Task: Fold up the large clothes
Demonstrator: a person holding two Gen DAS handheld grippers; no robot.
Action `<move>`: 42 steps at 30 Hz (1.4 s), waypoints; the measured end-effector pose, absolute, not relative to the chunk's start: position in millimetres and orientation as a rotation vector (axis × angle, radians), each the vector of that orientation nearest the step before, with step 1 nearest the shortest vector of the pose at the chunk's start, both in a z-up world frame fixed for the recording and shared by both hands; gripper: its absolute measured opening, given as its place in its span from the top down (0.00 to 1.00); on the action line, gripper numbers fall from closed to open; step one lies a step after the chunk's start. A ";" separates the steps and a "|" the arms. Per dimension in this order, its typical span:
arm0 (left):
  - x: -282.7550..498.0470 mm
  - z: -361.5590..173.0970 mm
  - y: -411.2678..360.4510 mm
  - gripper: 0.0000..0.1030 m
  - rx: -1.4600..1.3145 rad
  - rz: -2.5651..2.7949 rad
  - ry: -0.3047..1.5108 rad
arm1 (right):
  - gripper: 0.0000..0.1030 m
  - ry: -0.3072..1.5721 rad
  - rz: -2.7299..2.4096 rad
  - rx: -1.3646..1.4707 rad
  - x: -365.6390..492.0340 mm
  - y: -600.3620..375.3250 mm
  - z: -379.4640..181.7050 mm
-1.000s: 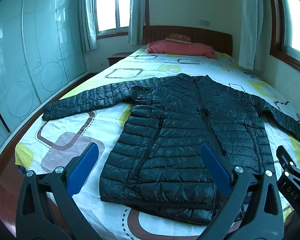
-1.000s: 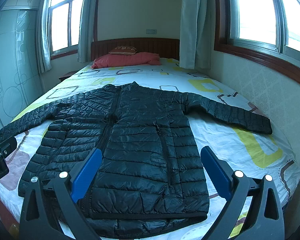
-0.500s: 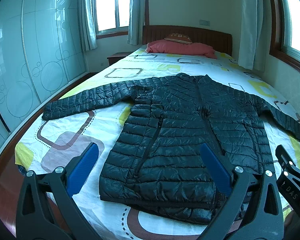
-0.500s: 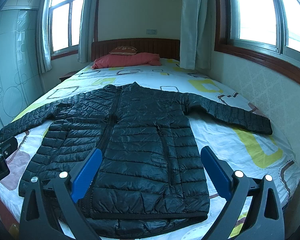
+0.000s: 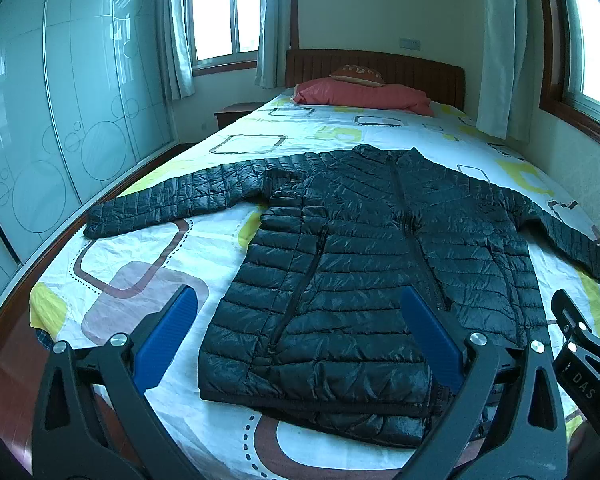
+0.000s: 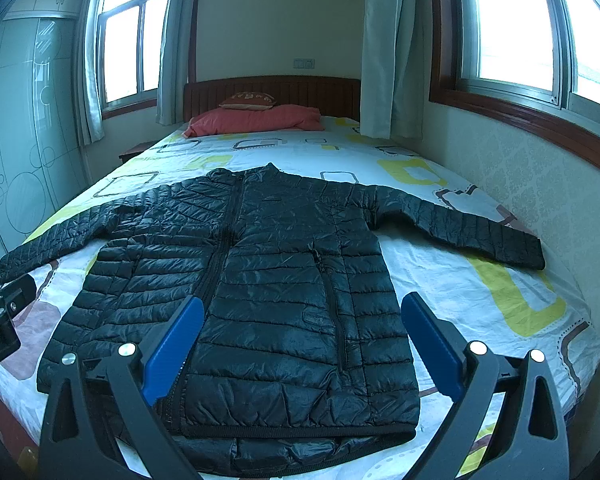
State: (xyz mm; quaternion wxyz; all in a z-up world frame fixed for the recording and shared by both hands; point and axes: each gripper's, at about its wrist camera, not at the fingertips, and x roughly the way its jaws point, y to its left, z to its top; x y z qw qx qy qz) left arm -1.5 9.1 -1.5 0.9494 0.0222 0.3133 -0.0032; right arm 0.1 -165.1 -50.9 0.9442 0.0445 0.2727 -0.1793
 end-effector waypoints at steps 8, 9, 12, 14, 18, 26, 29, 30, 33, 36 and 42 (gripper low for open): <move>-3.2 -2.5 6.8 0.02 0.044 -0.007 0.639 | 0.05 0.556 -0.366 0.091 0.3 -166.4 -52.1; -3.6 -2.4 7.0 0.02 0.044 -0.007 0.639 | 0.05 0.556 -0.366 0.091 0.3 -166.3 -52.2; -3.2 -2.5 6.8 0.02 0.045 -0.008 0.639 | 0.05 0.556 -0.365 0.090 0.7 -166.2 -52.6; -3.4 -2.5 6.8 0.02 0.045 -0.008 0.640 | 0.05 0.556 -0.366 0.091 0.9 -166.2 -52.9; -3.1 -2.6 6.6 0.02 0.044 -0.008 0.640 | 0.05 0.556 -0.366 0.090 0.8 -166.0 -53.0; -2.9 -2.6 6.3 0.02 0.045 -0.007 0.641 | 0.05 0.556 -0.366 0.090 0.9 -165.7 -53.2; -2.8 -2.6 6.3 0.02 0.045 -0.008 0.642 | 0.05 0.557 -0.366 0.090 1.1 -167.3 -52.4; -2.8 -2.6 6.3 0.02 0.045 -0.007 0.642 | 0.05 0.557 -0.366 0.090 1.1 -168.2 -52.0; -4.0 -7.9 6.9 0.02 0.047 -0.008 0.645 | 0.05 0.558 -0.366 0.089 3.4 -167.1 -53.7; -4.9 -10.6 7.2 0.02 0.047 -0.007 0.647 | 0.05 0.559 -0.366 0.089 1.3 -164.2 -54.5; -5.1 -13.8 6.5 0.02 0.049 -0.011 0.651 | 0.05 0.560 -0.366 0.088 1.4 -164.7 -53.8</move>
